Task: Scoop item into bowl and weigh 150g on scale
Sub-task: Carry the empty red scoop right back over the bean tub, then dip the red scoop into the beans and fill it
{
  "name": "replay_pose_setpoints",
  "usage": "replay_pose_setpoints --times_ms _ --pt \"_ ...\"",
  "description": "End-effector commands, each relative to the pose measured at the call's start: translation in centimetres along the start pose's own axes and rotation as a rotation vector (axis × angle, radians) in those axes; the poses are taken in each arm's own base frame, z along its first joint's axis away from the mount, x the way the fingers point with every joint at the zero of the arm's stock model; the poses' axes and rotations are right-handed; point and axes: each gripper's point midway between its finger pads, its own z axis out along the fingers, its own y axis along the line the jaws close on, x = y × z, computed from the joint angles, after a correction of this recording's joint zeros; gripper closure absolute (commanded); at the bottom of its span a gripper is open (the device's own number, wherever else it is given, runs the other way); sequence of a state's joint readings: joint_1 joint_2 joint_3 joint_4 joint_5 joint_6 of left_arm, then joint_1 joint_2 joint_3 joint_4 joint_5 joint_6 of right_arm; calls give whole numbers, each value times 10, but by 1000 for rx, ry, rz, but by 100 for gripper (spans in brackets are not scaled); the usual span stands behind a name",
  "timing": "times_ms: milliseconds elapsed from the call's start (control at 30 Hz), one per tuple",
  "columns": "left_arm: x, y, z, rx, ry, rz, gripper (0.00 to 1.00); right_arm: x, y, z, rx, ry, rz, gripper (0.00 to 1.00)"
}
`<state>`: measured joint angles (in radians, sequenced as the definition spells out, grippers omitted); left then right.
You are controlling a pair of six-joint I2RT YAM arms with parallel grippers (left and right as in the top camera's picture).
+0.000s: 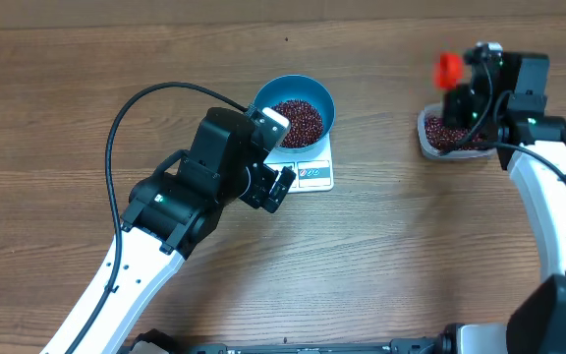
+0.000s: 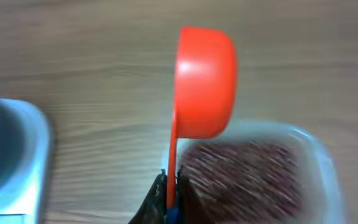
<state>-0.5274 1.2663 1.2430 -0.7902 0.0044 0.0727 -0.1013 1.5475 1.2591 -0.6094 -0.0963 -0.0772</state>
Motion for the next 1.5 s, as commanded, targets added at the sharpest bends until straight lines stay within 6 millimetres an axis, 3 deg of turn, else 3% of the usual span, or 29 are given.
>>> replay_pose_setpoints --times_ms 0,200,600,800,967,1267,1467 --pt "2 0 3 5 8 -19 0 -7 -38 -46 256 -47 27 96" --pt "2 0 3 5 8 -19 0 34 -42 -45 278 123 23 96" --pt "2 0 3 5 8 -19 0 81 -42 23 237 342 25 96" --pt "2 0 3 5 8 -19 0 83 -39 47 200 342 31 96" --pt "2 0 3 5 8 -19 0 97 -35 57 171 391 38 96" --pt "2 0 3 5 8 -19 0 105 1 57 -37 428 81 96" --pt "2 0 3 5 8 -19 1 107 5 55 -63 439 91 96"
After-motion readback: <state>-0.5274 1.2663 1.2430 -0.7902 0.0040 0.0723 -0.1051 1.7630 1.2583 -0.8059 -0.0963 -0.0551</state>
